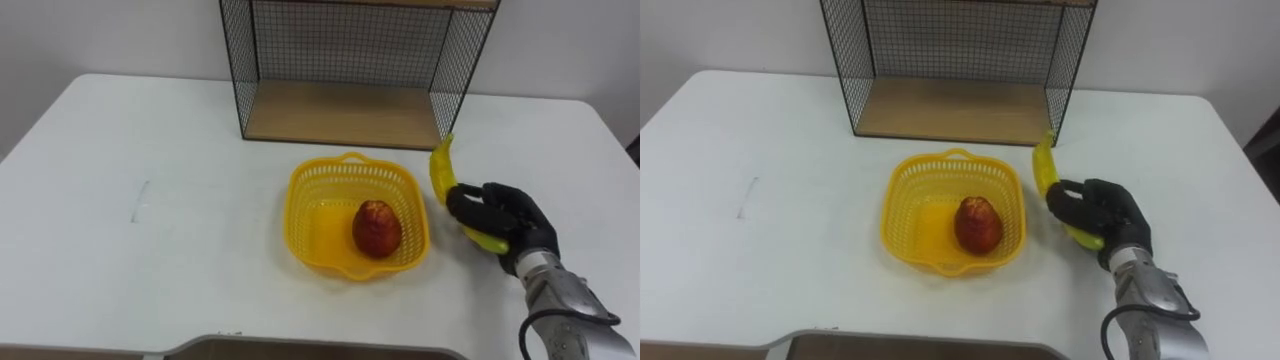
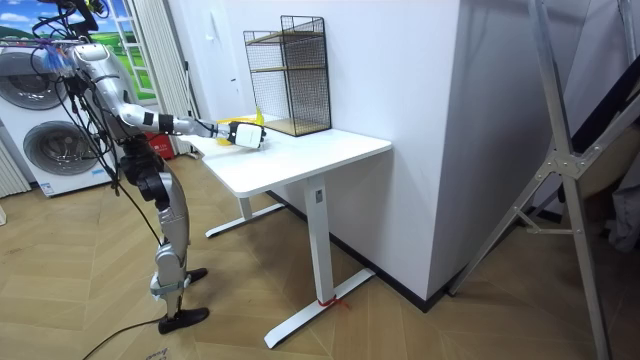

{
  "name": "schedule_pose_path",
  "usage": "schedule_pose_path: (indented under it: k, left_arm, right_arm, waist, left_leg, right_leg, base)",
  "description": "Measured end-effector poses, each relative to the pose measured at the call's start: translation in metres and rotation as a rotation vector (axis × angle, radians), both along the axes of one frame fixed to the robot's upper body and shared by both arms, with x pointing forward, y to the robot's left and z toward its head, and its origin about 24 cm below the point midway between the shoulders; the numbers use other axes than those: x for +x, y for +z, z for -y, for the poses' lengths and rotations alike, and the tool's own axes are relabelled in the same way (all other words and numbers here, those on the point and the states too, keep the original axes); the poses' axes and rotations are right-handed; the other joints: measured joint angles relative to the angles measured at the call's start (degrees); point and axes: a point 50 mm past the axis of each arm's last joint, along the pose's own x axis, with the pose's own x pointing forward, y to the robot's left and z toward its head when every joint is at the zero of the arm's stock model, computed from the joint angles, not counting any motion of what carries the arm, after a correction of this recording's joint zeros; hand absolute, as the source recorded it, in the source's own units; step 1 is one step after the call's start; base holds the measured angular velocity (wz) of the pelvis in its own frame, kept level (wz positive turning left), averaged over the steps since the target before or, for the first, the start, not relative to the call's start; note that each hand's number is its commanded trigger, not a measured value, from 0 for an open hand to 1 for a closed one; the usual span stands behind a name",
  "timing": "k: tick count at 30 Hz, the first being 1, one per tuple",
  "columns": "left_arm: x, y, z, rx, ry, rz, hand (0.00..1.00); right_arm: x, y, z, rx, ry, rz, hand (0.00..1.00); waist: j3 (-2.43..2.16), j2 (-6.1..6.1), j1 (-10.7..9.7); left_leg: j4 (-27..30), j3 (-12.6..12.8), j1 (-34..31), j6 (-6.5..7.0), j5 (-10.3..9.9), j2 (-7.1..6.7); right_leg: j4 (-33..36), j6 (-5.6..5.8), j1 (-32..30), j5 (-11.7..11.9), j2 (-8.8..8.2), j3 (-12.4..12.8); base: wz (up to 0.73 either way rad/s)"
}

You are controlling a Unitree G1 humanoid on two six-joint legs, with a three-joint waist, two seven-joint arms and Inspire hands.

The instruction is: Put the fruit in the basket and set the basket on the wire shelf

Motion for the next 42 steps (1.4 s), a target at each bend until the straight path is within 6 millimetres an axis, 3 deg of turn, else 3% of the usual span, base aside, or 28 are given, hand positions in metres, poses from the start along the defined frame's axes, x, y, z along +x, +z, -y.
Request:
schedule_pose_path:
  k: [7,11,19,24,28,29,30,31,32,42]
  left_arm:
    - [-0.005,-0.001,0.005,-0.010,0.007,-0.014,0.00]
    - [-0.005,-0.001,0.005,-0.002,0.001,-0.012,0.00]
    - [0.000,-0.002,0.006,-0.006,-0.016,0.001,0.00]
    - [0.004,-0.002,0.008,-0.014,-0.031,0.018,0.00]
    - [0.005,-0.002,0.010,-0.022,-0.043,0.020,0.00]
    - [0.007,-0.003,0.011,-0.025,-0.054,0.021,0.00]
    - [0.008,-0.003,0.012,-0.027,-0.059,0.024,0.00]
    - [0.009,-0.003,0.012,-0.028,-0.061,0.026,0.00]
    - [0.011,-0.003,0.012,-0.027,-0.063,0.031,0.00]
    - [0.018,-0.002,0.012,-0.025,-0.075,0.044,0.00]
  right_arm:
    - [0.006,0.013,-0.013,0.022,0.047,0.063,1.00]
    - [0.010,0.022,-0.023,0.039,0.085,0.108,1.00]
    - [0.012,0.029,-0.038,0.031,0.150,0.142,1.00]
    - [0.016,0.052,-0.047,-0.097,0.223,0.235,1.00]
    - [0.019,0.064,-0.050,-0.152,0.247,0.283,1.00]
    - [0.018,0.064,-0.050,-0.194,0.256,0.279,0.96]
    - [0.018,0.063,-0.052,-0.233,0.268,0.275,0.65]
    - [0.018,0.063,-0.052,-0.250,0.276,0.273,0.17]
    - [0.018,0.063,-0.054,-0.271,0.285,0.271,0.00]
    - [0.017,0.061,-0.061,-0.360,0.373,0.264,0.00]
  waist:
    - [-0.25,0.00,-0.02]
    - [-0.85,0.24,0.05]
    - [-0.65,-0.19,0.29]
    - [-0.06,-0.51,0.46]
    - [-0.02,-0.66,0.65]
    - [0.01,-0.62,1.01]
    - [0.07,-0.53,1.17]
    - [0.08,-0.49,1.29]
    - [0.03,-0.39,1.43]
    - [0.02,-0.32,1.87]
  left_leg:
    - [0.13,-0.02,-0.09,0.00,0.00,-0.03]
    - [0.08,-0.06,-0.10,0.00,0.00,-0.03]
    - [0.17,-0.05,0.12,0.00,0.00,-0.03]
    - [0.64,-0.04,-0.08,0.03,-0.02,0.01]
    - [0.72,-0.05,-0.24,0.04,-0.02,0.01]
    - [0.73,-0.05,-0.31,0.04,-0.02,0.01]
    - [0.74,-0.05,-0.38,0.04,-0.02,0.02]
    - [0.74,-0.05,-0.45,0.04,-0.02,0.02]
    - [0.75,-0.06,-0.83,0.04,-0.02,0.03]
    - [0.08,0.06,-0.76,0.04,-0.01,0.04]
  right_leg:
    - [-0.09,0.01,-0.07,-0.01,-0.01,-0.03]
    - [-0.07,0.01,-0.14,0.00,-0.02,-0.10]
    - [0.16,0.01,0.06,0.00,-0.03,0.07]
    - [0.23,0.00,-0.03,0.00,-0.03,0.10]
    - [0.20,0.00,-0.04,0.01,-0.02,0.09]
    - [0.19,0.00,-0.06,0.01,-0.02,0.08]
    - [0.19,0.00,-0.11,0.01,-0.02,0.06]
    - [0.18,0.00,-0.17,0.01,-0.02,0.05]
    - [0.20,0.00,-0.38,0.01,-0.02,0.04]
    - [0.31,0.01,-0.90,0.06,-0.02,0.07]
  base:
    - [0.00]
    - [0.00]
    - [0.00]
    - [0.00]
    - [0.00]
    - [0.00]
    - [0.00]
    - [0.00]
    - [0.00]
    - [0.00]
